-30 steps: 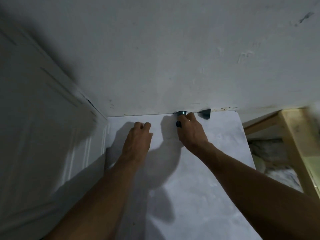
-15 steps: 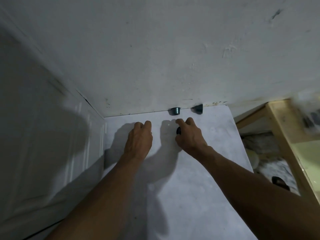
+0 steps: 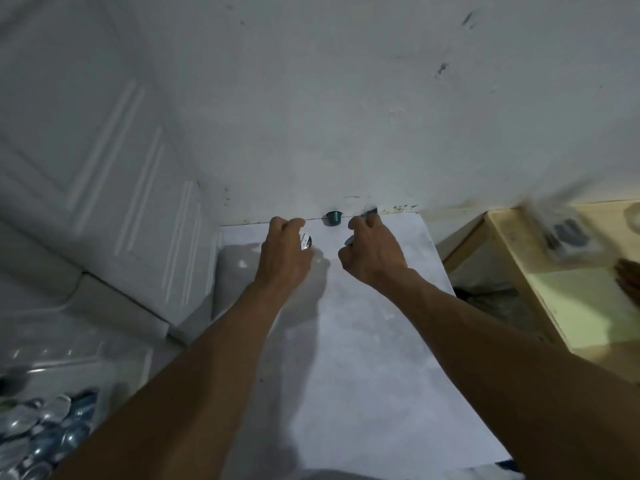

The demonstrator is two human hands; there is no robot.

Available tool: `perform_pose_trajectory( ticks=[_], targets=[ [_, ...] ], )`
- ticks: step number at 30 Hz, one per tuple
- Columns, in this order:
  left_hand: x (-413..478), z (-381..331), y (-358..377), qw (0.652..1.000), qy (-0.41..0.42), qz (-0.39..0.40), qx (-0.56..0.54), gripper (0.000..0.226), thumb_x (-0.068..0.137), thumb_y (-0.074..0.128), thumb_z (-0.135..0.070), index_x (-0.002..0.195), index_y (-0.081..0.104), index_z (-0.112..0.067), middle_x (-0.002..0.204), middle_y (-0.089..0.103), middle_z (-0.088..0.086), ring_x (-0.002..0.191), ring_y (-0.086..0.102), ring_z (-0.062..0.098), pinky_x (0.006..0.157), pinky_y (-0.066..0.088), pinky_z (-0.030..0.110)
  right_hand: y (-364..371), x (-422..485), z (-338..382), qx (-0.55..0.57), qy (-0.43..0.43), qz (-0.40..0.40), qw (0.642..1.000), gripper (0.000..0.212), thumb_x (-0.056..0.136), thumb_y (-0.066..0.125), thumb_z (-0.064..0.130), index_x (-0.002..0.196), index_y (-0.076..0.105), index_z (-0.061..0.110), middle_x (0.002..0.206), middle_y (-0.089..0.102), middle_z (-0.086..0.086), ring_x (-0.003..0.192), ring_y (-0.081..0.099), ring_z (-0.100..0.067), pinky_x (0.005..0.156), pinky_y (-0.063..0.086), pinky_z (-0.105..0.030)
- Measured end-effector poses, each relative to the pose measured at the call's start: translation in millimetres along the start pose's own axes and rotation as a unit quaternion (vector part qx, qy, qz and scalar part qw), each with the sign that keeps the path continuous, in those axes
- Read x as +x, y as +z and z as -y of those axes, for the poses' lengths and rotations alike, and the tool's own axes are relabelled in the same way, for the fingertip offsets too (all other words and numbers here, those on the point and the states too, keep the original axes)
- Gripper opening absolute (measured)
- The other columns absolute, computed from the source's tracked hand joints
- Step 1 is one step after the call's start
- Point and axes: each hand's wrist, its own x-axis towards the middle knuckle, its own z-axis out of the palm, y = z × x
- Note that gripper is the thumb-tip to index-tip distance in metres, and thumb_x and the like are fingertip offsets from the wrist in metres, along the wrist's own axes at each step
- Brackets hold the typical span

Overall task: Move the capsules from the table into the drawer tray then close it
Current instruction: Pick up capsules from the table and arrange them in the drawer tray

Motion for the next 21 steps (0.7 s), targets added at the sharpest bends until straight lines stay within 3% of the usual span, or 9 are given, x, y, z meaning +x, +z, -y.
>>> perform_pose_trajectory(
  ticks=[3, 7, 10, 15, 21],
  targets=[
    [-30.1, -9.4, -11.0, 0.999, -0.016, -0.029, -0.029, 0.055, 0.078, 0.076, -0.022, 0.127, 0.052, -0.016, 0.123, 0.048, 0.006, 0.11, 0.053, 0.025, 0.088, 0.042, 0.028, -11.1, -23.9, 4.4, -0.017, -0.046, -0.031, 0.998, 0.031, 0.08, 0.053, 0.019, 0.103, 0.063, 0.0, 0.105, 0.055, -0.018, 0.099, 0.054, -0.033, 0.084, 0.045, -0.033],
    [-79.1, -17.5, -25.6, 0.994, -0.022, -0.073, -0.077, 0.055, 0.073, 0.08, -0.023, 0.122, 0.057, -0.017, 0.119, 0.051, 0.004, 0.108, 0.053, 0.021, 0.088, 0.039, 0.024, -24.4, -63.3, 15.7, -0.008, -0.105, -0.063, 0.992, 0.03, 0.081, 0.056, 0.015, 0.102, 0.061, -0.006, 0.102, 0.056, -0.023, 0.098, 0.052, -0.037, 0.083, 0.041, -0.035],
    [-117.5, -19.3, -39.5, 0.992, -0.022, -0.101, -0.076, 0.058, 0.073, 0.08, -0.024, 0.125, 0.055, -0.017, 0.123, 0.053, 0.003, 0.11, 0.052, 0.019, 0.087, 0.035, 0.02, -28.9, -90.4, 27.8, 0.013, -0.135, -0.05, 0.99, 0.035, 0.08, 0.059, 0.013, 0.11, 0.053, -0.004, 0.112, 0.053, -0.02, 0.102, 0.05, -0.034, 0.085, 0.042, -0.036],
    [-170.3, -3.9, -69.6, 0.984, -0.043, -0.158, -0.067, 0.063, 0.071, 0.081, -0.026, 0.127, 0.054, -0.017, 0.121, 0.056, 0.002, 0.108, 0.054, 0.019, 0.086, 0.036, 0.02, -24.1, -129.5, 60.3, 0.033, -0.184, -0.046, 0.981, 0.032, 0.079, 0.061, 0.014, 0.107, 0.05, 0.003, 0.106, 0.053, -0.013, 0.087, 0.054, -0.031, 0.069, 0.041, -0.033],
    [-215.5, 38.8, -116.3, 0.977, -0.054, -0.206, -0.019, 0.047, 0.074, 0.078, -0.025, 0.116, 0.059, -0.017, 0.11, 0.06, 0.001, 0.1, 0.055, 0.018, 0.08, 0.032, 0.017, -12.5, -165.8, 119.5, 0.065, -0.253, -0.034, 0.965, 0.032, 0.085, 0.061, 0.017, 0.114, 0.051, 0.009, 0.112, 0.049, -0.012, 0.087, 0.057, -0.034, 0.078, 0.05, -0.039]
  ],
)
